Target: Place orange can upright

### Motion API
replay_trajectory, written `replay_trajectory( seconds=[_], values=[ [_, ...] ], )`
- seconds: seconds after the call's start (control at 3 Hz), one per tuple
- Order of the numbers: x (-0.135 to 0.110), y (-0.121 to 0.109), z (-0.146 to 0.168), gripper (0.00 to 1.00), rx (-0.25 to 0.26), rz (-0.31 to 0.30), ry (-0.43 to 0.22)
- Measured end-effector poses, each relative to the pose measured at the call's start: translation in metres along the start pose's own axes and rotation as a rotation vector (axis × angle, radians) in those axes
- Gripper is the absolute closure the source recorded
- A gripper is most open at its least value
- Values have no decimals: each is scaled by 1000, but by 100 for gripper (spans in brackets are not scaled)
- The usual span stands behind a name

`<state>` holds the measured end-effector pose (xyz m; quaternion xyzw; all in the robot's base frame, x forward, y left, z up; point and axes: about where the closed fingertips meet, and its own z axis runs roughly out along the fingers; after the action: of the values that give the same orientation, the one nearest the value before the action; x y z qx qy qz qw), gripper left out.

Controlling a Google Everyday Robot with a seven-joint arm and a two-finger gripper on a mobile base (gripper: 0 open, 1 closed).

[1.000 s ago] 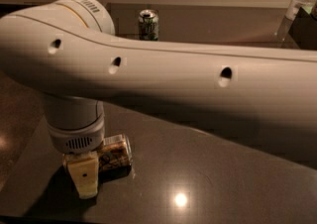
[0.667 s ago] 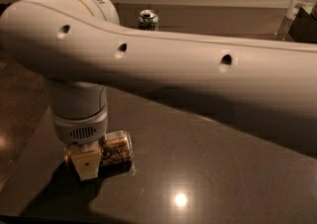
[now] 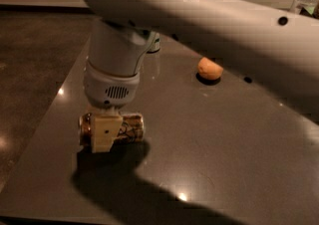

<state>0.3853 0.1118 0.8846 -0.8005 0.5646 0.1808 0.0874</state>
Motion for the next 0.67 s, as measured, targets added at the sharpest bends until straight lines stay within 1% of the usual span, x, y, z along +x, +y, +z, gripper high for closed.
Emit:
replay_trajectory(
  seconds=[0.33,0.67],
  values=[
    [12,-11,-43,100,33,36,-237],
    [20,-17,-69,100,100,68,-394]
  ],
)
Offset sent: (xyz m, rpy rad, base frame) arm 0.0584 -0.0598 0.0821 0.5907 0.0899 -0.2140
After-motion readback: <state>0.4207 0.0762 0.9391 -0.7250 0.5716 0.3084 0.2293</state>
